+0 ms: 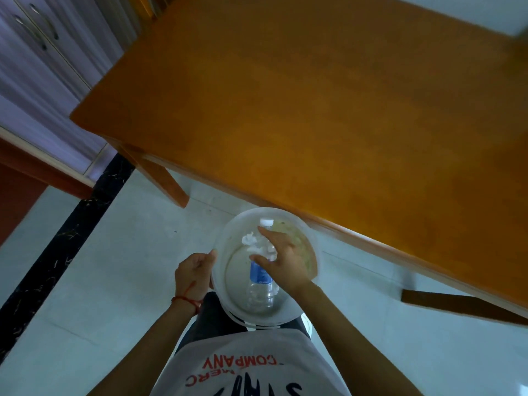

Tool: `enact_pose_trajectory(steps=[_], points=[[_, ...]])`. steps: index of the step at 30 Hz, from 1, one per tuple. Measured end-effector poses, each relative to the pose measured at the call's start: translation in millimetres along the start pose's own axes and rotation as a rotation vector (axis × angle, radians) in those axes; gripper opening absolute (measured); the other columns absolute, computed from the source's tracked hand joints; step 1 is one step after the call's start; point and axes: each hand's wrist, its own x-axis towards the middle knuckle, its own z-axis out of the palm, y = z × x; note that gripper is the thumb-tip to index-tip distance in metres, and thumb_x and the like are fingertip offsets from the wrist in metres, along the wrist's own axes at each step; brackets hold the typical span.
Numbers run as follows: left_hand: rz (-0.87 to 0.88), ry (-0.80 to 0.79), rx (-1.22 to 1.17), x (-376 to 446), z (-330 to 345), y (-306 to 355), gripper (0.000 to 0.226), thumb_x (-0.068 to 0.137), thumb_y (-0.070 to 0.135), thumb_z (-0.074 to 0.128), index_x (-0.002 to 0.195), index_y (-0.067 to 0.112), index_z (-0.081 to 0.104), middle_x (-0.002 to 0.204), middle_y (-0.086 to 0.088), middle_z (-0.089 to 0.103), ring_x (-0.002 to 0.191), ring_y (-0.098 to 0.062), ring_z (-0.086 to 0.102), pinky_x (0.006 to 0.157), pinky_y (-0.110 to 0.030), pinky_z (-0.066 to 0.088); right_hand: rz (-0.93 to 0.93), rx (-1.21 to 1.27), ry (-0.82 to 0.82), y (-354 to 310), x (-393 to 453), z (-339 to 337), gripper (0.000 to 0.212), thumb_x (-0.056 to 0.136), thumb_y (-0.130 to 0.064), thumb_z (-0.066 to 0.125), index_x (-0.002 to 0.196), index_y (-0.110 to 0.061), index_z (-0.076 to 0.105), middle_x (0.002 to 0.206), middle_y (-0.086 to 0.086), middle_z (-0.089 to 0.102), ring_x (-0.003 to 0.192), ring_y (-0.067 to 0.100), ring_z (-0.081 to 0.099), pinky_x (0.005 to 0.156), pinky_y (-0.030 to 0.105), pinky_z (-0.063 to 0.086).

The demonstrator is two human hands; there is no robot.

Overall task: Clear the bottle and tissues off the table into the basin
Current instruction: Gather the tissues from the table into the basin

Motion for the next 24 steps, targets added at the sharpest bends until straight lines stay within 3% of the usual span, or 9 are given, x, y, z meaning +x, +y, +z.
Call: enact_pose_trajectory(steps=[6, 12, 15, 17, 19, 21, 24], points=[[0.005, -0.055, 0.014, 5, -7, 1, 0.024, 0.086, 0.027, 0.060, 0.064, 0.018, 0.060, 0.069, -0.011, 0.060, 0.067, -0.031, 0.057, 0.075, -0.055, 0.056, -0.084, -0.216, 0.295, 19, -23, -6, 0.045, 0.082, -0.034, 0.060, 0.122, -0.016, 0.055, 0.126, 0.009, 0.060, 0.117, 0.028, 0.054, 0.102, 0.036, 0.037], [0.037, -0.131, 0.076, 13, -12, -3, 0.024, 0.086, 0.026, 0.060, 0.064, 0.017, 0.061, 0.069, -0.008, 0.063, 0.071, -0.033, 0.060, 0.073, -0.053, 0.057, 0.257, -0.060, 0.471, 43, -62, -3, 0.045, 0.090, -0.034, 0.052, 0.130, -0.013, 0.048, 0.140, 0.010, 0.048, 0.129, 0.027, 0.041, 0.109, 0.040, 0.032], [0.065, -0.190, 0.109, 16, -11, -4, 0.024, 0.087, 0.025, 0.058, 0.066, 0.013, 0.061, 0.070, -0.011, 0.062, 0.070, -0.034, 0.061, 0.071, -0.051, 0.057, 0.401, 0.117, 0.576, 50, -78, 8, 0.042, 0.091, -0.028, 0.053, 0.130, -0.013, 0.047, 0.135, 0.010, 0.052, 0.121, 0.027, 0.050, 0.103, 0.038, 0.040], [0.077, -0.229, 0.131, 18, -10, -4, 0.026, 0.087, 0.026, 0.058, 0.069, 0.007, 0.063, 0.070, -0.014, 0.062, 0.071, -0.035, 0.061, 0.071, -0.052, 0.057, 0.506, 0.271, 0.643, 54, -87, 15, 0.037, 0.091, -0.026, 0.053, 0.126, -0.014, 0.052, 0.126, 0.009, 0.059, 0.107, 0.023, 0.057, 0.089, 0.025, 0.048], [0.094, -0.272, 0.160, 19, -8, -3, 0.030, 0.087, 0.027, 0.058, 0.073, 0.001, 0.063, 0.069, -0.015, 0.062, 0.068, -0.033, 0.061, 0.072, -0.051, 0.057, 0.570, 0.372, 0.705, 58, -98, 22, 0.032, 0.090, -0.023, 0.053, 0.121, -0.014, 0.057, 0.114, 0.007, 0.065, 0.092, 0.017, 0.060, 0.069, 0.004, 0.042], [0.125, -0.308, 0.191, 17, -5, 0, 0.031, 0.087, 0.027, 0.058, 0.070, 0.001, 0.062, 0.065, -0.013, 0.060, 0.064, -0.031, 0.059, 0.072, -0.049, 0.057, 0.604, 0.425, 0.764, 62, -110, 26, 0.029, 0.090, -0.023, 0.053, 0.117, -0.013, 0.060, 0.103, 0.006, 0.067, 0.084, 0.015, 0.059, 0.060, -0.002, 0.040], [0.180, -0.357, 0.240, 11, 4, 3, 0.029, 0.087, 0.027, 0.058, 0.066, 0.007, 0.060, 0.063, -0.011, 0.061, 0.062, -0.028, 0.058, 0.072, -0.045, 0.056, 0.654, 0.490, 0.824, 68, -129, 32, 0.028, 0.090, -0.023, 0.055, 0.114, -0.013, 0.063, 0.094, 0.004, 0.067, 0.080, 0.016, 0.059, 0.060, -0.003, 0.040]])
